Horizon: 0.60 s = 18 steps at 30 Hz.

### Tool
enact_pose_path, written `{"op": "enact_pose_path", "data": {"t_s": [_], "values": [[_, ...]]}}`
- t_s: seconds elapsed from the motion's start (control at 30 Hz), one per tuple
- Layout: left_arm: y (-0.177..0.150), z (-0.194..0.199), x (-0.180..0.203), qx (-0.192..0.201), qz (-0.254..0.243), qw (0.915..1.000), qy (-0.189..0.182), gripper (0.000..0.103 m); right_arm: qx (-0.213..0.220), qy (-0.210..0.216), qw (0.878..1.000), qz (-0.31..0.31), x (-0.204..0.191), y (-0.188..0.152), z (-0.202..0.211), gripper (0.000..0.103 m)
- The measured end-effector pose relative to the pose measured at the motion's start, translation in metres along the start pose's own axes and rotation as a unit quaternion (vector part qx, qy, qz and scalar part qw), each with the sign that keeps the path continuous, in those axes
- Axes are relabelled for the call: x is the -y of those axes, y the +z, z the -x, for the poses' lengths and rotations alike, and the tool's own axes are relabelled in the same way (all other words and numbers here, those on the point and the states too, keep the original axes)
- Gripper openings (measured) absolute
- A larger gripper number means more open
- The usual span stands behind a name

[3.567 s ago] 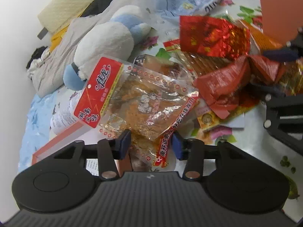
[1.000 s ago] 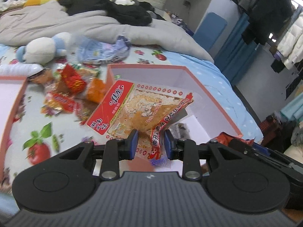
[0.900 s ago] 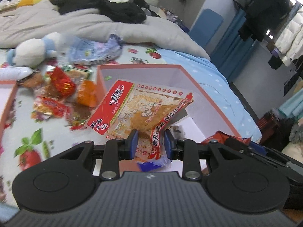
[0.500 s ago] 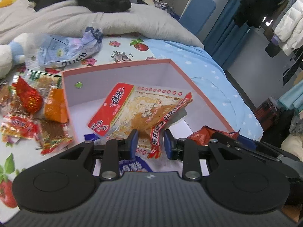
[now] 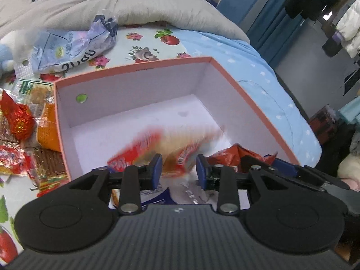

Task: Organize snacks
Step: 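Carry both snacks over the box and open both grippers to drop them, then withdraw both open grippers from the box toward the snack pile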

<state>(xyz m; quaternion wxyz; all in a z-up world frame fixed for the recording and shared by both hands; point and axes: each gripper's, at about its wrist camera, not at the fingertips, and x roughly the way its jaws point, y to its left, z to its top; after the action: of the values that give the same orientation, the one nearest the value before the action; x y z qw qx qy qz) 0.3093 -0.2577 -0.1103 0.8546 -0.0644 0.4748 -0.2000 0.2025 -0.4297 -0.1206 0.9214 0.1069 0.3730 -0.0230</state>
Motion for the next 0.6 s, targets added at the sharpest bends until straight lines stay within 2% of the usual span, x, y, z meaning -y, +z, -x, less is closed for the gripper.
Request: {"op": "enact_pose_path", "data": {"t_s": [0.03,0.1,0.37,0.6], "values": [[-0.002,0.003,0.000,0.001,0.001,1.0000,0.000,0.042,0.002,-0.004,1.000,0.000,-0.001,0.000,0.001,0.061],[-0.003,0.008,-0.001,0.004,0.000,1.0000,0.000,0.042,0.006,-0.010,1.000,0.001,-0.002,-0.002,0.005,0.074],[-0.018,0.057,0.007,0.038,-0.020,0.9991,0.004,0.042,0.031,0.007,0.999,-0.005,-0.010,-0.011,0.045,0.074],[-0.043,0.112,0.014,0.069,-0.041,0.9968,0.006,0.042,0.053,0.019,0.998,-0.007,-0.028,-0.030,0.088,0.074]]}}
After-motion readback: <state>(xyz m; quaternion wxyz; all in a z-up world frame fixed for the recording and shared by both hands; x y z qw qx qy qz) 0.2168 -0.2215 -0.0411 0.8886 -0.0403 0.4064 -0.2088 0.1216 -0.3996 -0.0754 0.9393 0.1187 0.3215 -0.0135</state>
